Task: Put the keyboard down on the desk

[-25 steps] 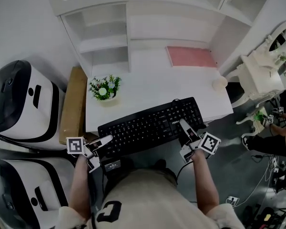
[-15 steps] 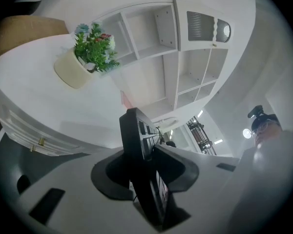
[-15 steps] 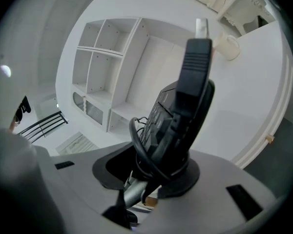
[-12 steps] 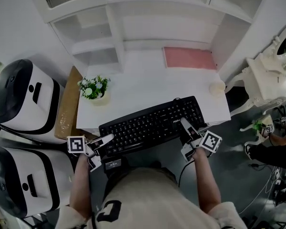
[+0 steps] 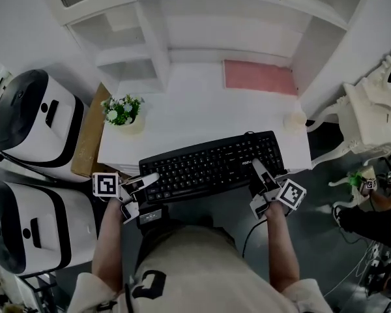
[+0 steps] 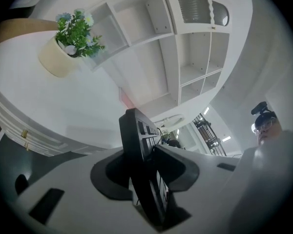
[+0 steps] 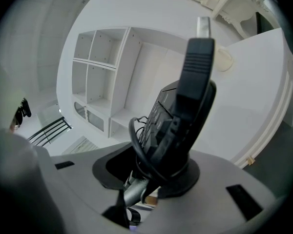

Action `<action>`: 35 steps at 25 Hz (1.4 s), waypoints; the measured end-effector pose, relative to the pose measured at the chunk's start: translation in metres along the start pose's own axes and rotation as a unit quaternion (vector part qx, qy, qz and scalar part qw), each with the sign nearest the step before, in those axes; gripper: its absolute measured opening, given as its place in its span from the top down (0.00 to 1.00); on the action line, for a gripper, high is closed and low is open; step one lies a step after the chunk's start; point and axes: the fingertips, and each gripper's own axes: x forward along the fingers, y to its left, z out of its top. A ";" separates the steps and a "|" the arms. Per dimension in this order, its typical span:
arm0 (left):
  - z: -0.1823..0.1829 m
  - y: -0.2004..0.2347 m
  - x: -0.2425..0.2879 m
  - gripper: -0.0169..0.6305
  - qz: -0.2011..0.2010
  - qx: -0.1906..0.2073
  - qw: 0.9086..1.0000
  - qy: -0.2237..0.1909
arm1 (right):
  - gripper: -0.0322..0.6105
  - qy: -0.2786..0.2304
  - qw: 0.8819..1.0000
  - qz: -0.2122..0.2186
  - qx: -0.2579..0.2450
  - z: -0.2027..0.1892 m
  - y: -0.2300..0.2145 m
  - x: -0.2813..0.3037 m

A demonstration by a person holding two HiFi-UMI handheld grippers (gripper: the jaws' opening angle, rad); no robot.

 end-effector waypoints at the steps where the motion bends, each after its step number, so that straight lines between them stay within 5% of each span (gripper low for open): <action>1: 0.001 0.002 0.004 0.77 0.013 0.024 1.000 0.008 | 0.74 -0.001 1.000 -0.010 0.002 0.004 -0.009 -0.006; 4: 0.008 -0.012 0.016 0.77 0.035 0.017 0.999 0.009 | 0.74 -0.006 1.000 -0.022 0.013 0.022 -0.015 -0.015; 10: 0.003 -0.037 0.037 0.76 0.006 0.016 1.000 0.020 | 0.74 -0.015 0.999 0.005 0.029 0.031 -0.004 -0.029; 17: 0.014 -0.012 0.004 0.76 -0.041 -0.038 0.998 0.012 | 0.74 -0.024 0.999 -0.018 0.033 -0.012 0.006 -0.004; 24: 0.016 -0.028 -0.007 0.76 -0.067 -0.032 0.997 -0.023 | 0.74 -0.020 0.998 -0.034 0.052 -0.014 0.016 -0.015; 29: 0.038 0.009 -0.003 0.75 -0.008 -0.008 1.000 0.011 | 0.74 -0.023 0.996 -0.065 0.048 -0.014 0.012 0.006; 35: 0.043 0.009 0.003 0.74 -0.003 -0.025 0.999 0.022 | 0.74 -0.030 0.993 -0.097 0.058 -0.015 0.013 0.000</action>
